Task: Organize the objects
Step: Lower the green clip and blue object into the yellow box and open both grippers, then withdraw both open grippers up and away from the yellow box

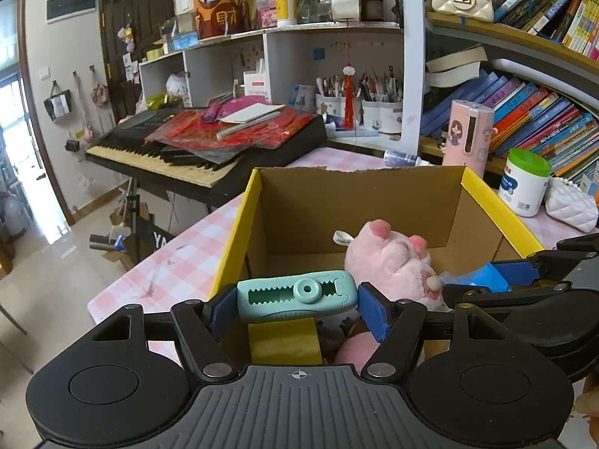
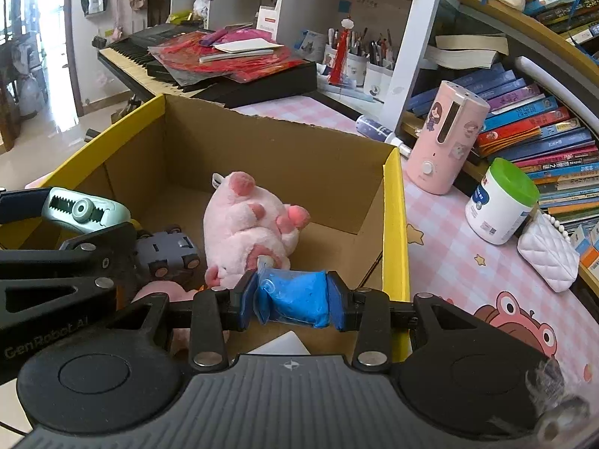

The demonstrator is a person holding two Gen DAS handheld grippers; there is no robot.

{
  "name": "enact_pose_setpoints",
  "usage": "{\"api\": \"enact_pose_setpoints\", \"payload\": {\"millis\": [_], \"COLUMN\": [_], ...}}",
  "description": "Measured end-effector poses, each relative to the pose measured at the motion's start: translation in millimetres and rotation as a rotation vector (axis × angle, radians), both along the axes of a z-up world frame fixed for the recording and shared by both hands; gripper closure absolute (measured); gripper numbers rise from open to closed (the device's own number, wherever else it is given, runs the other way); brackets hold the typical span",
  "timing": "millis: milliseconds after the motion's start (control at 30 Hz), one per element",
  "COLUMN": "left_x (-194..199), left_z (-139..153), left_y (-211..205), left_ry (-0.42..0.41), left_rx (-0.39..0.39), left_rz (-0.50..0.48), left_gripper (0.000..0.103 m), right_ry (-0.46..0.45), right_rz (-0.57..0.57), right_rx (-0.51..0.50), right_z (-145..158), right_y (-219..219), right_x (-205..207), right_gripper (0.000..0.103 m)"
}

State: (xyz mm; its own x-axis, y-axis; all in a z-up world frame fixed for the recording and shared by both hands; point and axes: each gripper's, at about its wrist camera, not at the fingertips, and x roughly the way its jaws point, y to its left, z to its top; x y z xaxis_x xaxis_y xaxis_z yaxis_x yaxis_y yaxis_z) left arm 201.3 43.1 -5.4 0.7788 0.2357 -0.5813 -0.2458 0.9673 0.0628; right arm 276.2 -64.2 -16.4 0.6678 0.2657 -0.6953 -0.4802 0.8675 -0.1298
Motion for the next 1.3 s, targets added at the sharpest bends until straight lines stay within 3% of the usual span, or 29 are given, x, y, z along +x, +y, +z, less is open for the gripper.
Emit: {"api": "enact_pose_setpoints", "payload": {"millis": [200,433,667,1033,1300], "left_x": [-0.2,-3.5,-14.2,-49.2,-77.1], "left_z": [0.0,3.0,12.6,31.3,32.6], "left_y": [-0.4,2.1,1.3,0.3,0.0], "left_ry": [-0.004,-0.011,-0.049,-0.145,-0.155], "left_rx": [0.002,-0.018,-0.037,-0.065,-0.064], "left_rz": [0.004,0.007,0.000,-0.005,-0.027], "left_gripper": [0.034,0.032,0.022,0.010,0.006], "right_ry": [-0.002,-0.014,-0.045,-0.135,-0.165], "right_rz": [-0.002,-0.029,-0.076,-0.172,-0.245], "right_rx": [-0.001,0.006,0.041,0.111,0.108], "right_z": [0.2,3.2,14.4,41.5,45.9], "right_y": [0.2,-2.9,-12.3,-32.4,-39.9], "right_x": [-0.2,-2.1,-15.2,-59.1,-95.4], "right_gripper": [0.065,0.056,0.054,0.044,0.033]}}
